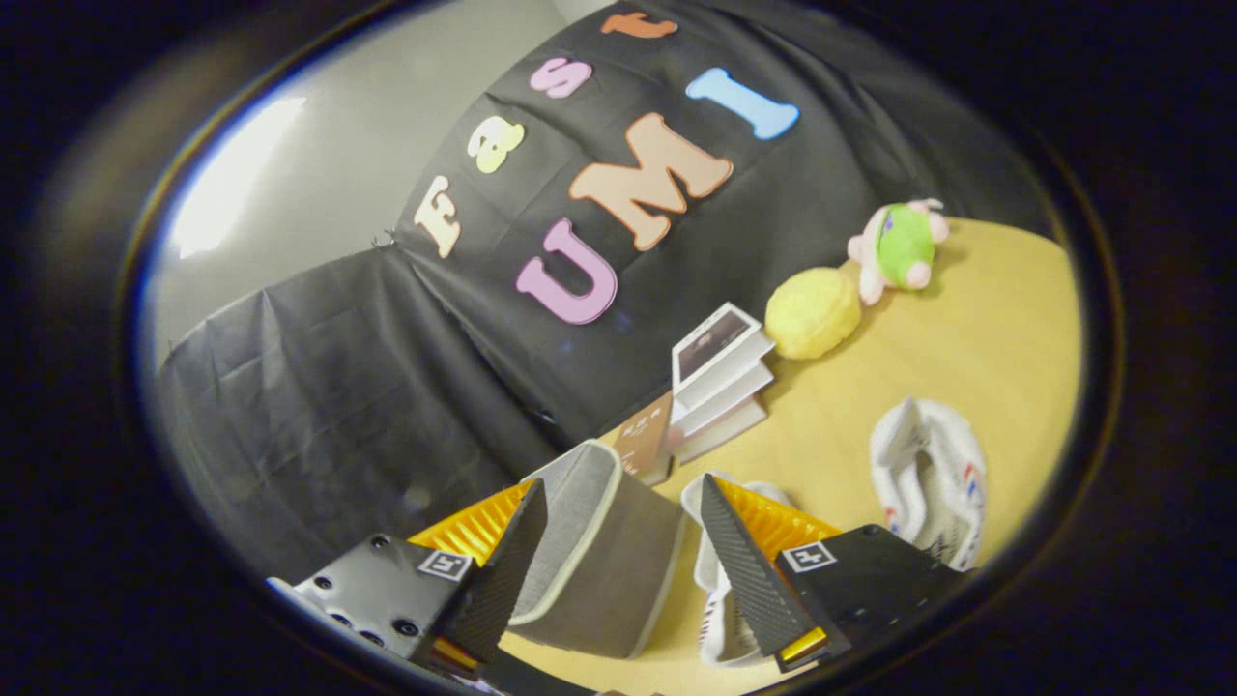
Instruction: Open the storage box then place both shoes into the box .Put the left shoe in first, then the right shoe, with the right side of both shoes facing outward in a uniform manner.
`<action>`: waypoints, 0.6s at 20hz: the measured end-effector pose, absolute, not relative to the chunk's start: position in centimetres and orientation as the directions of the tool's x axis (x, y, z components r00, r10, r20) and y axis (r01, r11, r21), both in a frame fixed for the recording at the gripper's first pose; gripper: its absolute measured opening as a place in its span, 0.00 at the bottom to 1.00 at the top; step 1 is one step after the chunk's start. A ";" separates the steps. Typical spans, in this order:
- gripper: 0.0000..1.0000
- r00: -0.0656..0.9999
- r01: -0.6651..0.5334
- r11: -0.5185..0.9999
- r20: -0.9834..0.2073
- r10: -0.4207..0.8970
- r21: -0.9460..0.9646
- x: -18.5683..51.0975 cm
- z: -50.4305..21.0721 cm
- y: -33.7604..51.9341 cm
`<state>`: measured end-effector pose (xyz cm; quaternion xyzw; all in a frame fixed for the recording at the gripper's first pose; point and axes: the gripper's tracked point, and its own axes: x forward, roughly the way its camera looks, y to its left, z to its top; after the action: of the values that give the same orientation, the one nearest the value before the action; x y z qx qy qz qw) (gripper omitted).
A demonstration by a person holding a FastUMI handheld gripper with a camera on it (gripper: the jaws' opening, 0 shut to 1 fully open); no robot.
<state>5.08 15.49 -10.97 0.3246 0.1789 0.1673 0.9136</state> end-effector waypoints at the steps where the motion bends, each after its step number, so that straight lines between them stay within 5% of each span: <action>1: 1.00 0.866 -0.190 0.711 -0.226 0.447 0.677 5.1 -11.5 16.4; 12: 0.99 0.790 -0.088 0.492 -0.240 0.564 0.866 5.5 -15.7 23.3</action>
<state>5.46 23.31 -15.70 0.4637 0.2564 0.1976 0.8247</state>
